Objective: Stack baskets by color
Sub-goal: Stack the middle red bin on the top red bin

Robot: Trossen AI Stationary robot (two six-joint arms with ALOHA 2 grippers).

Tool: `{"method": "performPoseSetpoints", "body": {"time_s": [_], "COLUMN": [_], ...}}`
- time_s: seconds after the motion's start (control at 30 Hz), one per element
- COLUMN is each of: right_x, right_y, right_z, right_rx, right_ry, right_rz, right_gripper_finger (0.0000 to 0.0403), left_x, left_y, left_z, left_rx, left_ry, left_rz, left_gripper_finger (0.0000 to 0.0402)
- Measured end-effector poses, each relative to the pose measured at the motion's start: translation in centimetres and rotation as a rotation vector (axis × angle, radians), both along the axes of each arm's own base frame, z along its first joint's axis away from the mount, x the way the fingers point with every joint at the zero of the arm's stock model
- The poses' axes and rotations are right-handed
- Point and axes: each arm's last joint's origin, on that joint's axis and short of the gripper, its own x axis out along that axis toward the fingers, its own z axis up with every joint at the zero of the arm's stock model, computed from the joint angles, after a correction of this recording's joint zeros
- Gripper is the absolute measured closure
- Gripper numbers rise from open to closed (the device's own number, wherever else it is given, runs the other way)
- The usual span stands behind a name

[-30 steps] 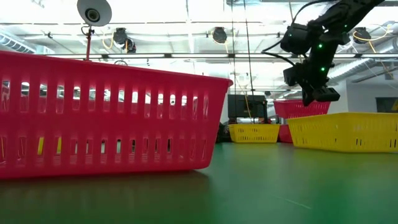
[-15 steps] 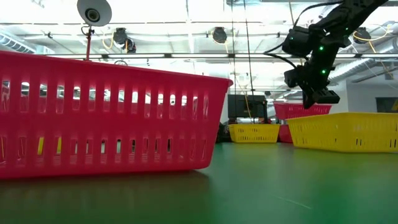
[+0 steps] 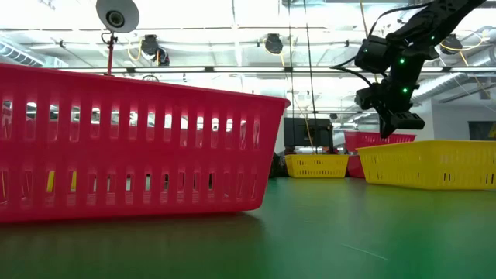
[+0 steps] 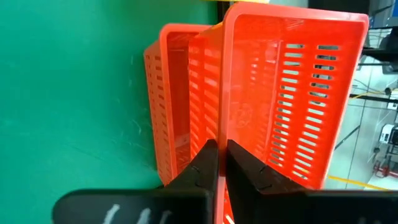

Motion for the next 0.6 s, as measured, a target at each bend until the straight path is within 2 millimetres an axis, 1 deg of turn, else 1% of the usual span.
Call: {"method": "performPoseSetpoints", "body": {"time_s": [0.2,0.4,0.6], "right_x": [-0.36,-0.29,-0.10], "right_y": [-0.01,-0.08,-0.13], "right_z": [-0.45,-0.46,-0.78], "right_rx": [0.013,0.003,0.040], "right_ry": [0.015,0.005,-0.013], "right_rz": [-0.009,-0.006,0.021], "right_gripper_finger": [0.0392,0.0392,0.0392], "left_x": [0.00,0.00,0.00], "left_y": [0.00,-0.01,0.00], "left_z": [0.00,0.00,0.00], "left_rx": [0.000,0.000,0.000], "left_ry": [0.000,0.000,0.000], "left_rz": [0.000,0.000,0.000], "left_gripper_finger": [0.0376,0.0376,0.0376]}}
